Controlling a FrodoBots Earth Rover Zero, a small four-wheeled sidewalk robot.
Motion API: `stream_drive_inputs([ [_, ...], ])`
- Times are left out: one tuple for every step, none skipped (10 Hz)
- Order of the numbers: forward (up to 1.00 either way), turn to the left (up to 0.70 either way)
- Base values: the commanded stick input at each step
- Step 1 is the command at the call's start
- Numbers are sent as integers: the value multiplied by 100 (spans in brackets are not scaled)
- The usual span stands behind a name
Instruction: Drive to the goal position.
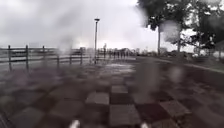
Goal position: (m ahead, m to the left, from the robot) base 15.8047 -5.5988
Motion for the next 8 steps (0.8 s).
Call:
stream_drive_inputs([
  [70,0],
  [70,-2],
  [70,-27],
  [70,-27],
  [70,0],
  [70,0],
  [70,0],
  [70,0],
])
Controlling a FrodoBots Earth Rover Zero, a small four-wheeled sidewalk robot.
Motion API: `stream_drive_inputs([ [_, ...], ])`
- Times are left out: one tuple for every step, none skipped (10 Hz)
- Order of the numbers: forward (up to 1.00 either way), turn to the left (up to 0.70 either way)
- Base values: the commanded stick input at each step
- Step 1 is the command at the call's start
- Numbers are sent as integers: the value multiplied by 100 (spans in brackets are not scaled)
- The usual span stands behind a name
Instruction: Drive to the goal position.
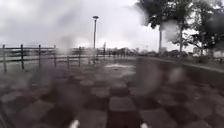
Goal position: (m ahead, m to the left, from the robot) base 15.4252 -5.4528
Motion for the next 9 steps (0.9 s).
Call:
stream_drive_inputs([
  [70,0],
  [70,0],
  [70,0],
  [70,0],
  [70,0],
  [70,0],
  [70,0],
  [70,0],
  [70,-9],
])
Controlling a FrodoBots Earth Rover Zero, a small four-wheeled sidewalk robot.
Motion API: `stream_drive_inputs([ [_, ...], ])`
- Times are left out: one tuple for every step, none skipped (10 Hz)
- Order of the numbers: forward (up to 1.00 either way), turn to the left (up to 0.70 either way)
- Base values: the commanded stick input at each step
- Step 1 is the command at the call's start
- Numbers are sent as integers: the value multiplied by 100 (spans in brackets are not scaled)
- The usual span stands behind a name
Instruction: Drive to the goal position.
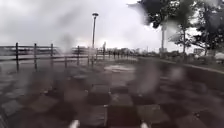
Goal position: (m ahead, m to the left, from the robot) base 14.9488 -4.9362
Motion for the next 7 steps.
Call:
stream_drive_inputs([
  [70,-27],
  [70,-27],
  [70,-27],
  [70,-18],
  [70,0],
  [70,0],
  [70,0],
])
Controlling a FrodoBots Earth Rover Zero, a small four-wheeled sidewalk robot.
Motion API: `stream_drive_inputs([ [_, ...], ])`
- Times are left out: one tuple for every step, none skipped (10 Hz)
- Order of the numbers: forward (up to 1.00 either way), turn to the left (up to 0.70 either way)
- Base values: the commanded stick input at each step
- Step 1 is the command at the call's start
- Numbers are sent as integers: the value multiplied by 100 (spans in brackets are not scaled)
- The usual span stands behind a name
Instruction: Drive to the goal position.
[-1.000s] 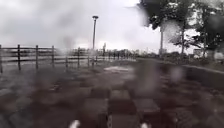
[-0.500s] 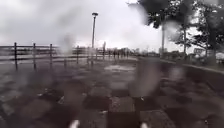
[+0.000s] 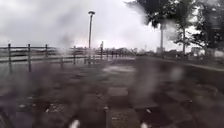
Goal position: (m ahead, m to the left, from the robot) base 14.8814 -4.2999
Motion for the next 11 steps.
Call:
stream_drive_inputs([
  [70,0],
  [70,0],
  [70,-19],
  [70,-4],
  [70,0],
  [70,0],
  [70,0],
  [70,0],
  [70,0],
  [70,-23],
  [70,-14],
])
